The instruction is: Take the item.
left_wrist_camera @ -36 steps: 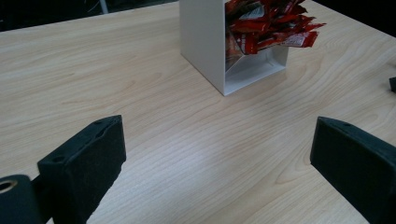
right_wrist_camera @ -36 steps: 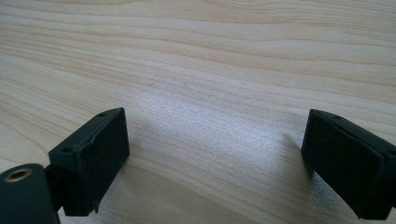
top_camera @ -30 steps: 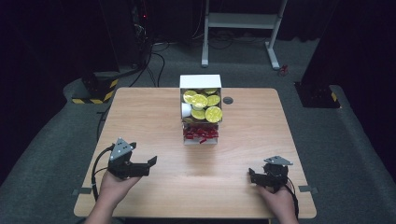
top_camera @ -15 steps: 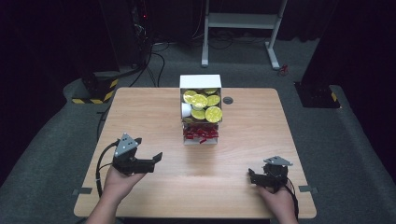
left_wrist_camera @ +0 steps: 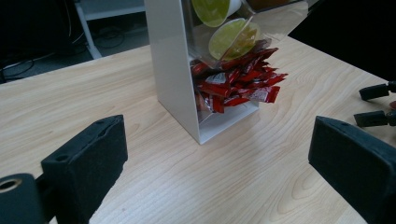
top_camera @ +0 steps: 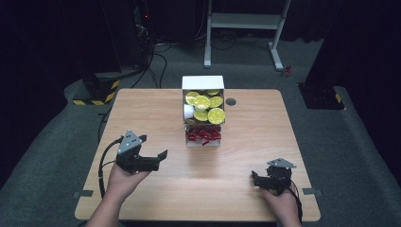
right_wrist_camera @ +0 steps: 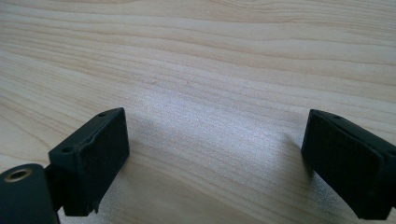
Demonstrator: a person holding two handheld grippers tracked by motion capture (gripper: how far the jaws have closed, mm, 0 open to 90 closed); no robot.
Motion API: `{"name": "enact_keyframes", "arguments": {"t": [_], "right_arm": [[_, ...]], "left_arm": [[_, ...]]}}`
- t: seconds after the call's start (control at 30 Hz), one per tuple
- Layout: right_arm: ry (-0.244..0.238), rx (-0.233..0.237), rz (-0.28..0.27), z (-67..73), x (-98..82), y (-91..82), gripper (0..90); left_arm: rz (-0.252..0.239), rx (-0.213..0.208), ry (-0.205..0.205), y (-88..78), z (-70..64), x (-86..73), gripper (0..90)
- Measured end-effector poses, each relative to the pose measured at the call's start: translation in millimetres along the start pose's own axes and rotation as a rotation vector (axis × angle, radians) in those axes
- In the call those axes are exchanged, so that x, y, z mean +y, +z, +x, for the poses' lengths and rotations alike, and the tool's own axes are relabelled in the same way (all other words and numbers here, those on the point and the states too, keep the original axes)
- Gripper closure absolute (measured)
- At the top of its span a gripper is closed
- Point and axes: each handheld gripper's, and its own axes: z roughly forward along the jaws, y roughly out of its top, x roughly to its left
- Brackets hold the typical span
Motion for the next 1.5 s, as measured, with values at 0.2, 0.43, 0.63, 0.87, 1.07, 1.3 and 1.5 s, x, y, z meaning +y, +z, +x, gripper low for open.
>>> {"name": "enact_keyframes", "arguments": {"t": [0.2, 0.43, 0.63, 0.87, 1.07, 1.3, 1.5], "right_arm": [[0.0, 0.0, 0.0, 0.0, 0.0, 0.0, 7.4], [0.0, 0.0, 0.0, 0.0, 0.0, 0.0, 7.4], [0.0, 0.0, 0.0, 0.0, 0.0, 0.0, 7.4], [-0.004, 0.0, -0.002, -0.2, 0.1, 0.0, 7.5], [0.003, 0.0, 0.0, 0.3, 0.0, -0.1, 7.4], [-0.005, 0.0, -0.002, -0.2, 0.1, 0.1, 7.4], [-0.003, 0.001, 0.0, 0.0, -0.1, -0.3, 7.5]], "left_arm": [[-0.003, -0.01, 0.016, 2.2, -6.3, 9.1, 4.9], [-0.014, -0.019, 0.024, 4.9, -10.3, 20.7, 4.9], [-0.019, -0.024, 0.035, 10.2, -13.8, 28.6, 5.0], [-0.029, -0.027, 0.044, 12.9, -17.9, 37.3, 5.1], [-0.038, -0.029, 0.058, 15.9, -21.7, 45.4, 5.2], [-0.053, -0.036, 0.056, 19.1, -23.4, 52.6, 5.5], [-0.064, -0.043, 0.061, 21.2, -25.3, 60.7, 5.8]]}}
